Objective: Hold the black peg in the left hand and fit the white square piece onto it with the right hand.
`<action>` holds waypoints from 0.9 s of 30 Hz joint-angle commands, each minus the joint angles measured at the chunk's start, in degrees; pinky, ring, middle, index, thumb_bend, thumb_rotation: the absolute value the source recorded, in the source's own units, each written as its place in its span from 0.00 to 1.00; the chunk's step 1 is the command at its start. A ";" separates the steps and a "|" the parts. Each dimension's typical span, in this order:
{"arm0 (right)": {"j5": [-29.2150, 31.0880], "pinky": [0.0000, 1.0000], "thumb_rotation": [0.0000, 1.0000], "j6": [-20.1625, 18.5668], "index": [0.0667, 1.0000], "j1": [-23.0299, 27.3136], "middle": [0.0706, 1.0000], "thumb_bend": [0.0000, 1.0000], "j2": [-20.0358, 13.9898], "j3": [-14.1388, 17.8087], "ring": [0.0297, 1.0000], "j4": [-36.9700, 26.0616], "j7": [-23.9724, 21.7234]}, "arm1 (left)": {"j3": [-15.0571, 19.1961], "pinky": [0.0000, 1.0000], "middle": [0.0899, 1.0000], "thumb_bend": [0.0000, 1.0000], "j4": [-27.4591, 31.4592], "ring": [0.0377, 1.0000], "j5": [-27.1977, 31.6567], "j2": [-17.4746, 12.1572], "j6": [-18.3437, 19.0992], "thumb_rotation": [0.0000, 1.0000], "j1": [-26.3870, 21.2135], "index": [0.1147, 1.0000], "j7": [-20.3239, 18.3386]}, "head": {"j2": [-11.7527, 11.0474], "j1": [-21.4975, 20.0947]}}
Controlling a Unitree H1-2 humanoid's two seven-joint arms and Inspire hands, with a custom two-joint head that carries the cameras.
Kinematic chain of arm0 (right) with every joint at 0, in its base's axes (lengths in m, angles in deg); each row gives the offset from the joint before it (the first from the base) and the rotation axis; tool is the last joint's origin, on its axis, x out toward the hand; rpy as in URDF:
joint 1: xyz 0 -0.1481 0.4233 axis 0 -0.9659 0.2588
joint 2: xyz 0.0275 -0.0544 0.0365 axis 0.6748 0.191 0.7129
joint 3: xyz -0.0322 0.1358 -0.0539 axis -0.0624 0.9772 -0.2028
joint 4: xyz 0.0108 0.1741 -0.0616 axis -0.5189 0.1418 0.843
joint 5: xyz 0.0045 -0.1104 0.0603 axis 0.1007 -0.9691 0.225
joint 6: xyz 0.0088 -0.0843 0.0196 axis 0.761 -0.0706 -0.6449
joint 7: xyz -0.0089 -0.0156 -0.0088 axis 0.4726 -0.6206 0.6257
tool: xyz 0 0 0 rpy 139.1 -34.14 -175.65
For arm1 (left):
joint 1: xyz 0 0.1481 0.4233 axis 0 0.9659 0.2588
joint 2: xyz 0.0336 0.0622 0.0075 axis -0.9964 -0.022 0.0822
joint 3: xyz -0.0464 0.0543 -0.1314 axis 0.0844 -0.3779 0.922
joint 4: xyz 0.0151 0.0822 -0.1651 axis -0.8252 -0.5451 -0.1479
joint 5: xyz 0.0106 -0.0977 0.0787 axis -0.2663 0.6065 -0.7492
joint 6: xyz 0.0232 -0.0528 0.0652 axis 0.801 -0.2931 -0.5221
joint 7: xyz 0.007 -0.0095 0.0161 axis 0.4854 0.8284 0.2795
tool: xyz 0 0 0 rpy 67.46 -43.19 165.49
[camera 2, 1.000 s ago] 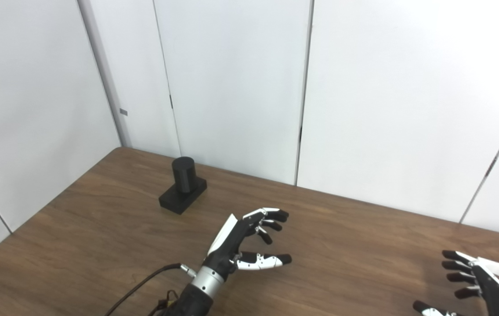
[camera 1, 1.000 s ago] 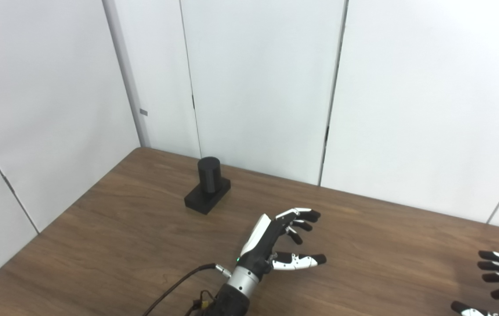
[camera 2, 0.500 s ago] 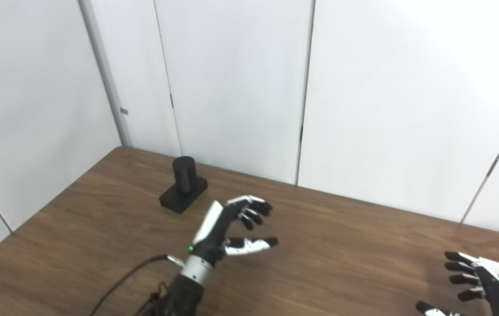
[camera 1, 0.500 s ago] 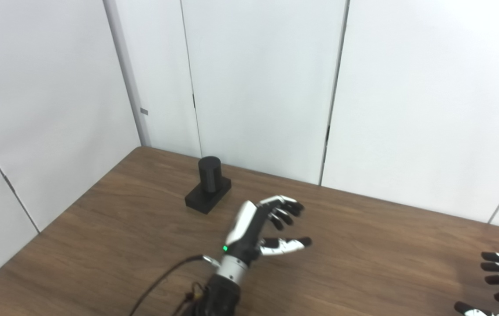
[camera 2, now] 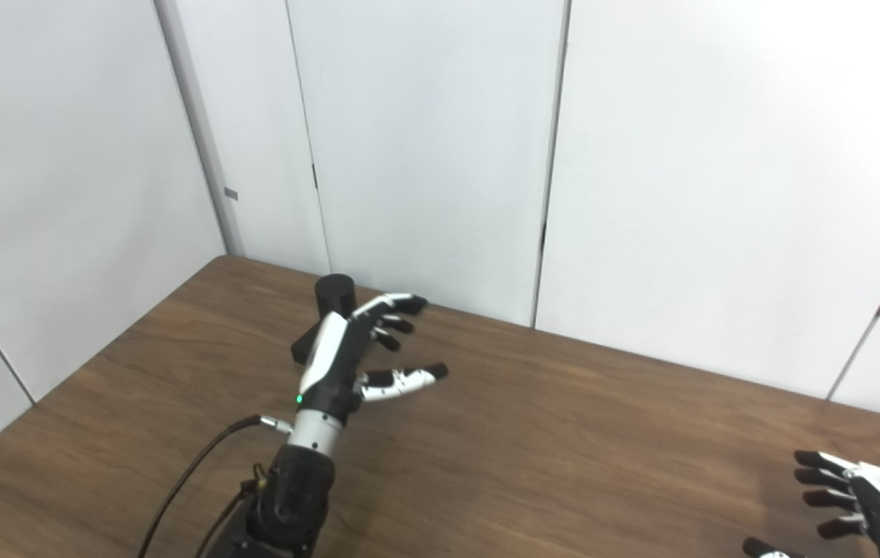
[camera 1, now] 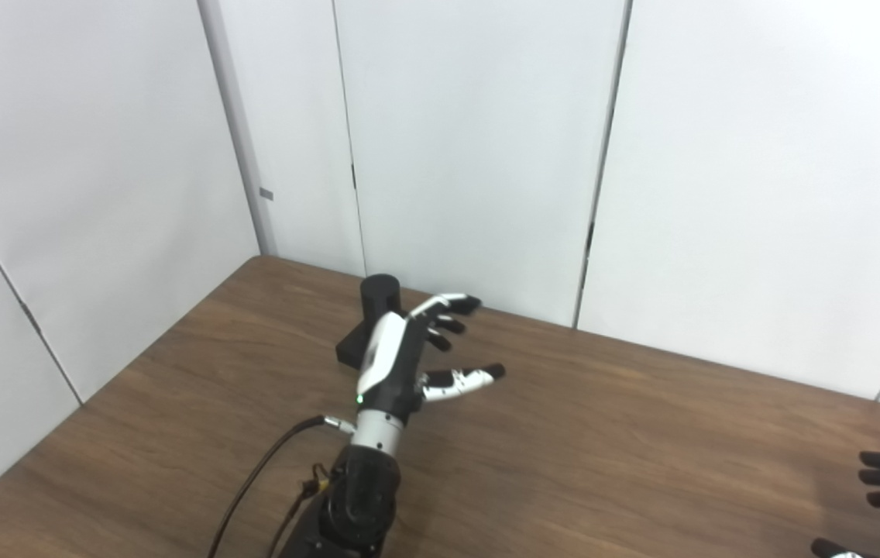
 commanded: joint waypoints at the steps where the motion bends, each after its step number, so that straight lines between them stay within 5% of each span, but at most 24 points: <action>1: 0.28 0.49 0.00 -0.06 0.72 1.32 0.69 0.64 -0.71 0.68 0.65 -2.30 0.10 | 0.91 0.58 0.72 0.84 2.05 0.68 -1.78 -1.53 -0.07 0.14 -2.71 0.70 2.16 | 0.06 -0.07; 17: 0.59 0.50 0.00 0.02 0.72 1.37 0.69 0.64 -0.90 1.13 0.65 -2.27 0.12 | 3.41 0.66 0.81 0.84 1.71 0.79 -6.10 -7.83 4.02 0.19 -4.89 0.74 4.54 | 0.58 0.49; 27: 0.25 0.51 0.00 -1.24 0.71 1.34 0.68 0.64 -0.75 1.02 0.64 -3.52 -0.47 | 2.74 0.77 0.94 0.92 2.35 0.94 -14.67 -9.91 14.70 0.31 -6.78 0.80 4.95 | 1.07 0.77</action>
